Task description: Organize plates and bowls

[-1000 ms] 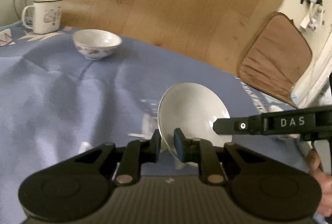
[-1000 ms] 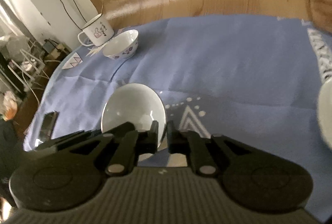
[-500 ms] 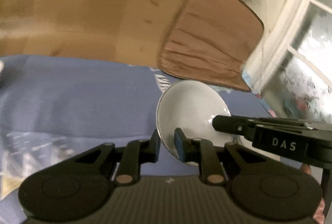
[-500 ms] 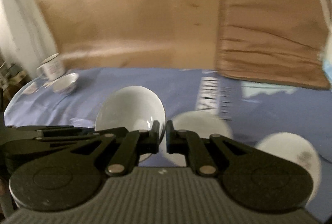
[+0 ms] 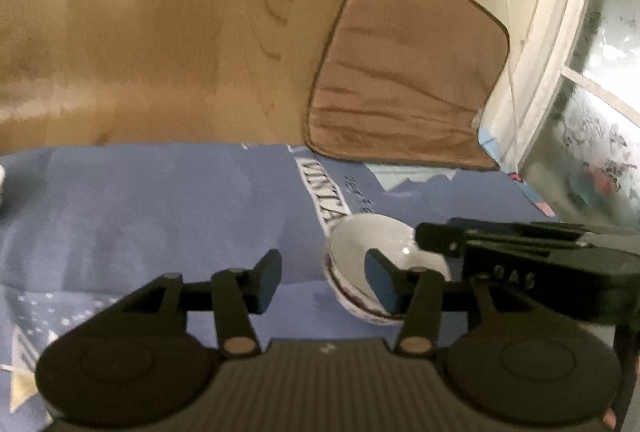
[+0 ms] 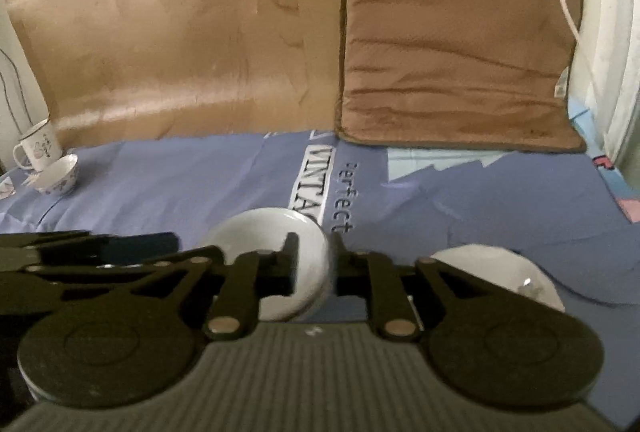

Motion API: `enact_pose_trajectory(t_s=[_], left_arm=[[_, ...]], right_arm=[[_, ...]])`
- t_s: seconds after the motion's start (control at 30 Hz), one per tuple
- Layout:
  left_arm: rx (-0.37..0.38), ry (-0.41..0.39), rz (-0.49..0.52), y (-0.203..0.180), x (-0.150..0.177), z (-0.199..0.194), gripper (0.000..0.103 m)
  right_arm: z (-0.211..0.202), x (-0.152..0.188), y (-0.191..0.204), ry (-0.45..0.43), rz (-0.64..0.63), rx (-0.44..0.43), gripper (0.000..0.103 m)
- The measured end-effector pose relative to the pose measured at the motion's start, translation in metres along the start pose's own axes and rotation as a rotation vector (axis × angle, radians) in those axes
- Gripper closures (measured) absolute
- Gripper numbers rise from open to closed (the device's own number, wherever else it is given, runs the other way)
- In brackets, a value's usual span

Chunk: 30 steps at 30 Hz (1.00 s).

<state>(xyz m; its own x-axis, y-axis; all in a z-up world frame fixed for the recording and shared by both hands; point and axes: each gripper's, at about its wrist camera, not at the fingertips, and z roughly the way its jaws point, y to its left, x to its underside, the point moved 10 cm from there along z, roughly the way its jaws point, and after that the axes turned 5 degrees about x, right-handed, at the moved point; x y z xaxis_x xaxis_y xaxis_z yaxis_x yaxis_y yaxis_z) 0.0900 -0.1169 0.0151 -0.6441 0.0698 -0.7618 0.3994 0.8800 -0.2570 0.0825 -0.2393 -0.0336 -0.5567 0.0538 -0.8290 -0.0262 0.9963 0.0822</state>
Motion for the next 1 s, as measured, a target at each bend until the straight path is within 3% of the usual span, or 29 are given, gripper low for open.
enact_pose_trajectory(t_s=[0.17,0.37,0.53,0.73,0.8,0.83,1.0], left_arm=[[-0.062,-0.041,-0.017,0.035,0.003,-0.023,0.055],[-0.217,-0.060,-0.054,0.108,0.019,-0.051,0.053],[-0.406,-0.059,-0.140,0.191,0.036,-0.079,0.053],[-0.691,-0.093,-0.277,0.295,0.061,-0.126,0.053],[-0.649,-0.155,-0.388,0.312,0.063,-0.141,0.050],[-0.669,-0.154,-0.403,0.316,0.065,-0.143,0.050],[-0.687,-0.135,-0.354,0.309,0.063,-0.136,0.049]], right_arm=[[-0.012,-0.011,0.006,-0.075,-0.015,0.006,0.071],[-0.014,-0.012,0.050,-0.080,-0.067,-0.098,0.071],[-0.002,0.006,0.115,0.015,-0.137,-0.226,0.071],[0.027,0.037,0.185,0.250,-0.129,-0.363,0.071],[0.038,0.044,0.202,0.323,-0.108,-0.387,0.071],[0.044,0.045,0.208,0.342,-0.094,-0.388,0.071],[0.054,0.035,0.230,0.262,-0.121,-0.353,0.071]])
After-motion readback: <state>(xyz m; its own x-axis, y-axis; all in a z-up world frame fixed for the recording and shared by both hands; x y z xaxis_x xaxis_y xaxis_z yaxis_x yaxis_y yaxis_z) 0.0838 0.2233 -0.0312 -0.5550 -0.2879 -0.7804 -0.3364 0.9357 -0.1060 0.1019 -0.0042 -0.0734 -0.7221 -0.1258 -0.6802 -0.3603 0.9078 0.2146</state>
